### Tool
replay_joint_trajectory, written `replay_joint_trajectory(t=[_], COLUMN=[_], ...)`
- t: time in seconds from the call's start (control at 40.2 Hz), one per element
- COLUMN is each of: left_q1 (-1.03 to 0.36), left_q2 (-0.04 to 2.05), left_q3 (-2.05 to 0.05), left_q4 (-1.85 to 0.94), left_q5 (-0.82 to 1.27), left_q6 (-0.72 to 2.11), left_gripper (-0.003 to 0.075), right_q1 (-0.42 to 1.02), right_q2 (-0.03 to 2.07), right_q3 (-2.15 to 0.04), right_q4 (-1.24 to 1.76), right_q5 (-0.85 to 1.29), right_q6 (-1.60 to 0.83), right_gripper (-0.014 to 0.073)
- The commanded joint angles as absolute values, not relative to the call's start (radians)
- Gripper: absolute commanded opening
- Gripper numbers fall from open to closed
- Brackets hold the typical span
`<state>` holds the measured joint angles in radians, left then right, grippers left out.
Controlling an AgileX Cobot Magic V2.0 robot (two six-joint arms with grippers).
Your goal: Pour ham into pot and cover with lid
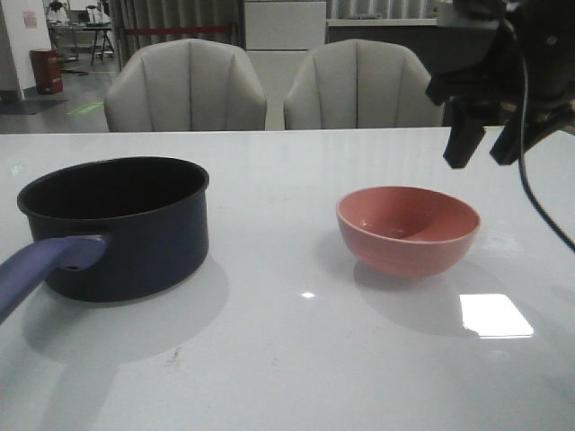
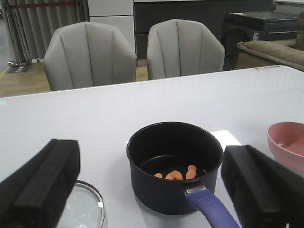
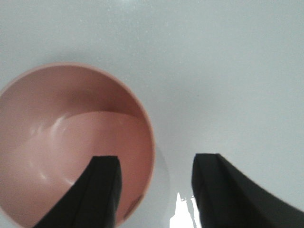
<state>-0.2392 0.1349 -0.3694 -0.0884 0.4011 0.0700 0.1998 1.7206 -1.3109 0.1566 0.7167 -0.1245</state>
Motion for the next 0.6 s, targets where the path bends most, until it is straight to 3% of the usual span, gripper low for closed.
replay_joint_trajectory(t=[0.0, 0.572], left_q1=[-0.247, -0.247], left_q2=[0.148, 0.148], left_q3=[-0.396, -0.396], left_q4=[-0.094, -0.094], left_q5=[0.320, 0.320], left_q6=[0.069, 0.069], left_gripper=[0.0637, 0.0637], right_q1=[0.202, 0.264], right_q2=[1.586, 1.017], right_q3=[-1.339, -0.896], right_q4=[0.143, 0.158], right_q5=[0.698, 0.291], right_q6=[-0.169, -0.182], right_gripper=[0.0454, 0.0454])
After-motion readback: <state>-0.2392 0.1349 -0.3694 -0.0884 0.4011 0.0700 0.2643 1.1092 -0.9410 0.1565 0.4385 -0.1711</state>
